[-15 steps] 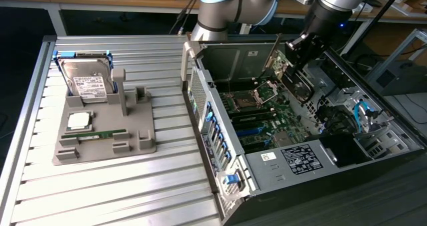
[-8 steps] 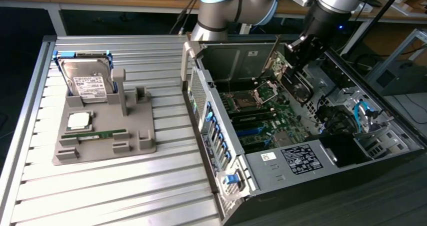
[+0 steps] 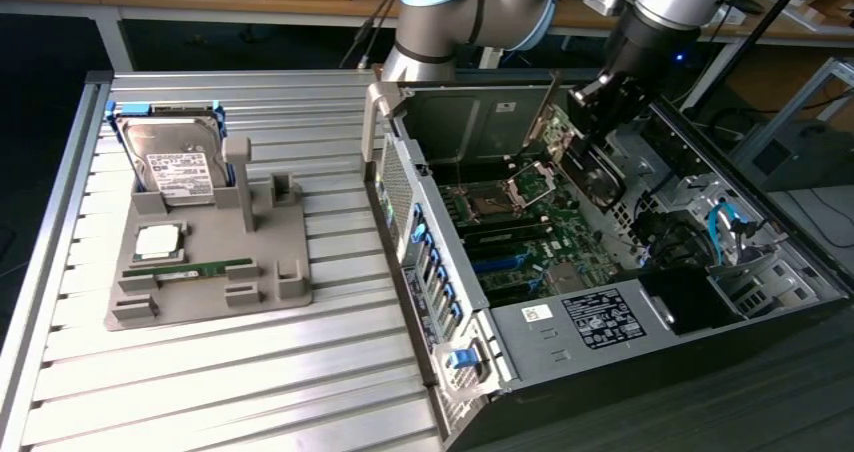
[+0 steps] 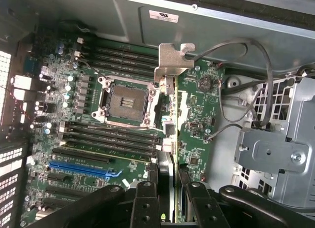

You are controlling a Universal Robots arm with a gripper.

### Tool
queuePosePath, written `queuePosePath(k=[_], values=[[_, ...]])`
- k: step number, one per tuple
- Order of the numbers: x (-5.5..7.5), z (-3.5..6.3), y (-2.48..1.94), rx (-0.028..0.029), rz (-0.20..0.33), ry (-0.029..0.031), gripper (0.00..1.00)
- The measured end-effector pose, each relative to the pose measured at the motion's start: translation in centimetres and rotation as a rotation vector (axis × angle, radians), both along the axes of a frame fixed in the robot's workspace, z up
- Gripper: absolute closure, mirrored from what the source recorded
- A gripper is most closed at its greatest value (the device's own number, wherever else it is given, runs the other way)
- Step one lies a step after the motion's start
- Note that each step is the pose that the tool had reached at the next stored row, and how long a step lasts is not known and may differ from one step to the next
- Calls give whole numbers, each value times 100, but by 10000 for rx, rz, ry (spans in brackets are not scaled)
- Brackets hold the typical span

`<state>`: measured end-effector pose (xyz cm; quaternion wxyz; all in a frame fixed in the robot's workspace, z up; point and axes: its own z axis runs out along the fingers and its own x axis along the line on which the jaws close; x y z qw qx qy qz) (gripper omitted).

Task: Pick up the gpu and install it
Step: 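Pick up the gpu and move the gpu toward the slot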

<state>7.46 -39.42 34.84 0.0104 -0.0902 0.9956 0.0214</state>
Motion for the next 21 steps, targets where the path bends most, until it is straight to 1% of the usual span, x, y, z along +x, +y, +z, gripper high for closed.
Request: queuePosePath(k=[21], values=[[0,-100,-8,1,13,0,73]])
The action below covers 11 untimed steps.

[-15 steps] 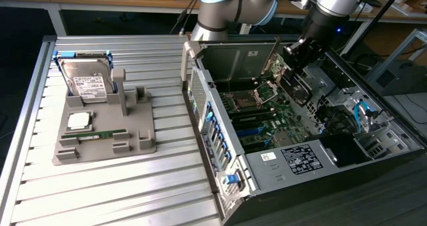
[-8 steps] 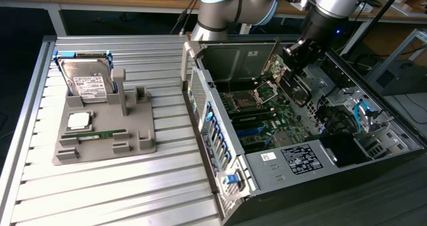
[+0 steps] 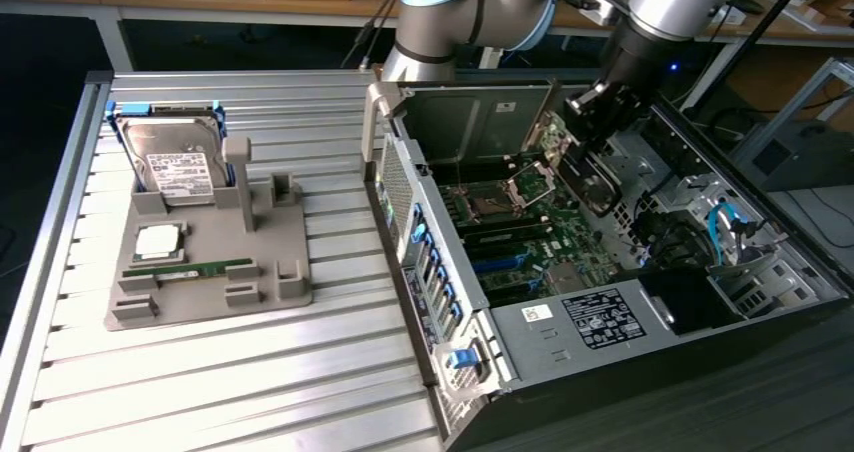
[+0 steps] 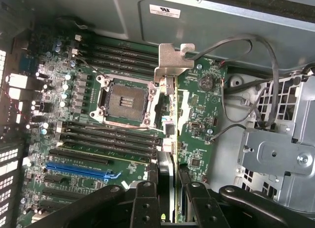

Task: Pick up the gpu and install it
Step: 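Pick up the gpu and move the gpu toward the slot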

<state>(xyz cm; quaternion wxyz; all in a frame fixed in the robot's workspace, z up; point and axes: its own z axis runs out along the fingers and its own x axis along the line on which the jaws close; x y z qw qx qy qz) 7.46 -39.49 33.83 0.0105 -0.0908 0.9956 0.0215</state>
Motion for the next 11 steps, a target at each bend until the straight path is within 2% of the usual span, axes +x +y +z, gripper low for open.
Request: queuePosePath(k=[11], values=[[0,-63,-8,0,11,0,73]])
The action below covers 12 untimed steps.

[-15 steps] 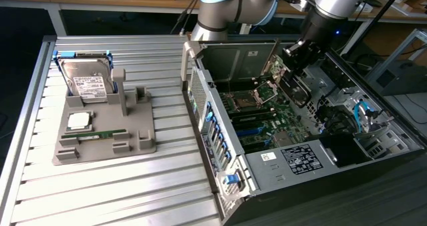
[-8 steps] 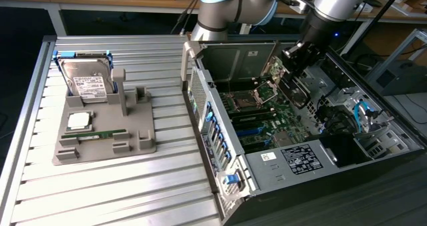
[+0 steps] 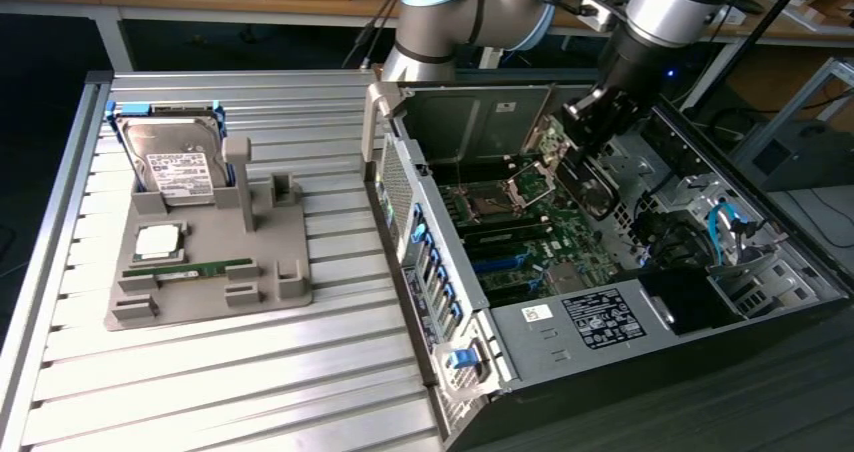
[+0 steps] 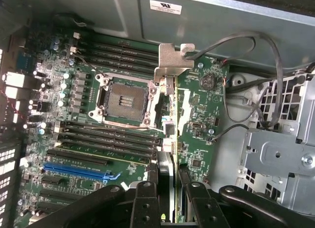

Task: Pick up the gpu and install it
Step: 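Pick up the gpu and move the gpu toward the slot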

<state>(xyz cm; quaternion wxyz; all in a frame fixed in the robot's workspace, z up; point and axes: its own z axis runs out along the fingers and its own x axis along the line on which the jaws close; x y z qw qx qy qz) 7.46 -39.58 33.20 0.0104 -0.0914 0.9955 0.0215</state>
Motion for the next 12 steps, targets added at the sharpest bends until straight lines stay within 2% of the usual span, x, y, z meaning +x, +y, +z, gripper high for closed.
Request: queuePosePath(k=[12], values=[[0,-55,-4,-1,12,0,73]])
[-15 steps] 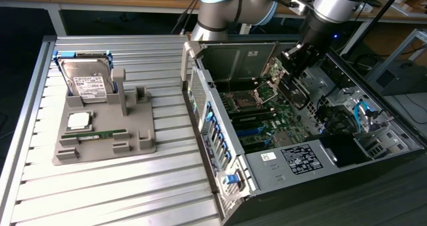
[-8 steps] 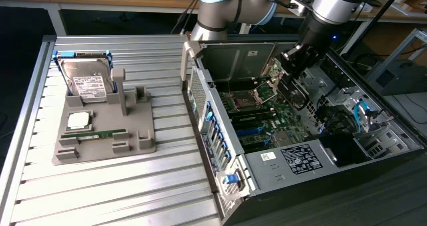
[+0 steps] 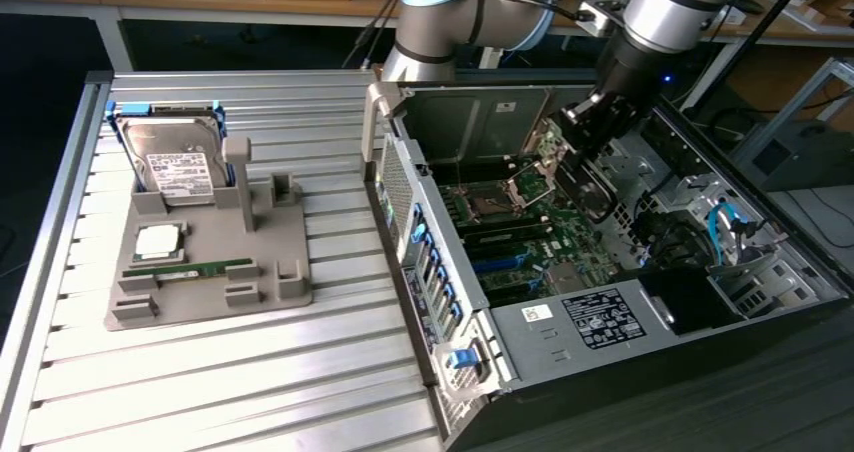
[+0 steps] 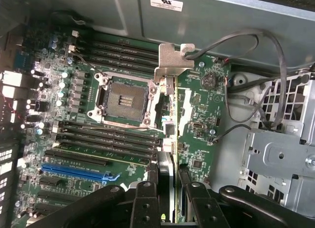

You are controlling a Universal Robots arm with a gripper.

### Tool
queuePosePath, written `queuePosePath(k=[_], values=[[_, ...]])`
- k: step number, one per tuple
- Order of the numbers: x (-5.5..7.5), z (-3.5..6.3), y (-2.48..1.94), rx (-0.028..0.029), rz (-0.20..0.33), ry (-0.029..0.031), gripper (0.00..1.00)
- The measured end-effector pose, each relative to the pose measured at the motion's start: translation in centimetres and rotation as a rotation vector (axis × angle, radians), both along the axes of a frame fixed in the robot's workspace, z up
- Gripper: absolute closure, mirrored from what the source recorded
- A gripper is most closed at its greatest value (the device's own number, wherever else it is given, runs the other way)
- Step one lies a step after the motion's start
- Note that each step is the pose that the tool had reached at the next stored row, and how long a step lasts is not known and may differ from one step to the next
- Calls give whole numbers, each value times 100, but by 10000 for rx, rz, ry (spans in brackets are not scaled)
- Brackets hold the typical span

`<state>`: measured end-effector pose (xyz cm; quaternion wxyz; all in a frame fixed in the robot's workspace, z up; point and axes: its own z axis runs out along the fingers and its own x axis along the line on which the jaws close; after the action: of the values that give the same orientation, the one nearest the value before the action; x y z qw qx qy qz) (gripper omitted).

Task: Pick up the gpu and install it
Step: 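Pick up the gpu and move the gpu toward the slot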

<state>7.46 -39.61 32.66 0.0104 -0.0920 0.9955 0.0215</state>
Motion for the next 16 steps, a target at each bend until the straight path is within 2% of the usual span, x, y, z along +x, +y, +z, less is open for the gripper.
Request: queuePosePath(k=[16], values=[[0,-77,-7,0,16,0,73]])
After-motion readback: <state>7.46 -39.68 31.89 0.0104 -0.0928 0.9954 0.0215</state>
